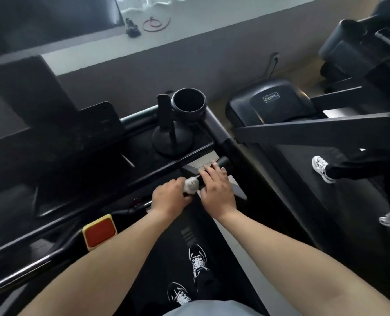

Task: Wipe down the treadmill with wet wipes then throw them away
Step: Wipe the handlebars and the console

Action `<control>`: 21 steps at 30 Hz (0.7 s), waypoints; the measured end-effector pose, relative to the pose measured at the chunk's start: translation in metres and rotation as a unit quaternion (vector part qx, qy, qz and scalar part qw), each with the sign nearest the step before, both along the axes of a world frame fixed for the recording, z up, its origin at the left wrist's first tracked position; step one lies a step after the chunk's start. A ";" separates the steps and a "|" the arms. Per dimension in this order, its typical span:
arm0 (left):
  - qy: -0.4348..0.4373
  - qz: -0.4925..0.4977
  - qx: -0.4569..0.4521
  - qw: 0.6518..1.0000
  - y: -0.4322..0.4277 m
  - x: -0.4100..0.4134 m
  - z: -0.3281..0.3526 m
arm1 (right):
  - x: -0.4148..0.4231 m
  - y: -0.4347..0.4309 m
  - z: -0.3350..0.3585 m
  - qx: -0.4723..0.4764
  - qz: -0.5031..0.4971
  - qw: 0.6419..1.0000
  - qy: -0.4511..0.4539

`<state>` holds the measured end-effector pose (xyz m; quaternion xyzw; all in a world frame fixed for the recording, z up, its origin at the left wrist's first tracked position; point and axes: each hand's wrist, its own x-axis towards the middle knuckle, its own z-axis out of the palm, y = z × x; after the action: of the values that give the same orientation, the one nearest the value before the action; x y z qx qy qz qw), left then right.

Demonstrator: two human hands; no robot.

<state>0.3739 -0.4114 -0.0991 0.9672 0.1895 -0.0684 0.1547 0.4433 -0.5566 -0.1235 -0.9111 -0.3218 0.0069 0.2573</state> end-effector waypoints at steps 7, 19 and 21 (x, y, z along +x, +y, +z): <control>0.027 0.019 0.046 0.998 0.033 -0.057 0.009 | -0.035 0.028 0.000 -0.001 0.019 1.000 -0.006; 0.024 -0.023 0.115 0.993 0.040 -0.079 0.003 | -0.056 0.039 0.003 -0.011 0.028 0.998 0.053; 0.008 -0.033 0.114 0.993 0.040 -0.083 0.000 | -0.059 0.043 0.004 -0.014 0.019 0.998 0.065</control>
<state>0.2911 -0.3711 -0.0988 0.9837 0.1650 -0.0594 0.0401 0.3841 -0.5136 -0.1191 -0.9062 -0.3211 0.0755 0.2645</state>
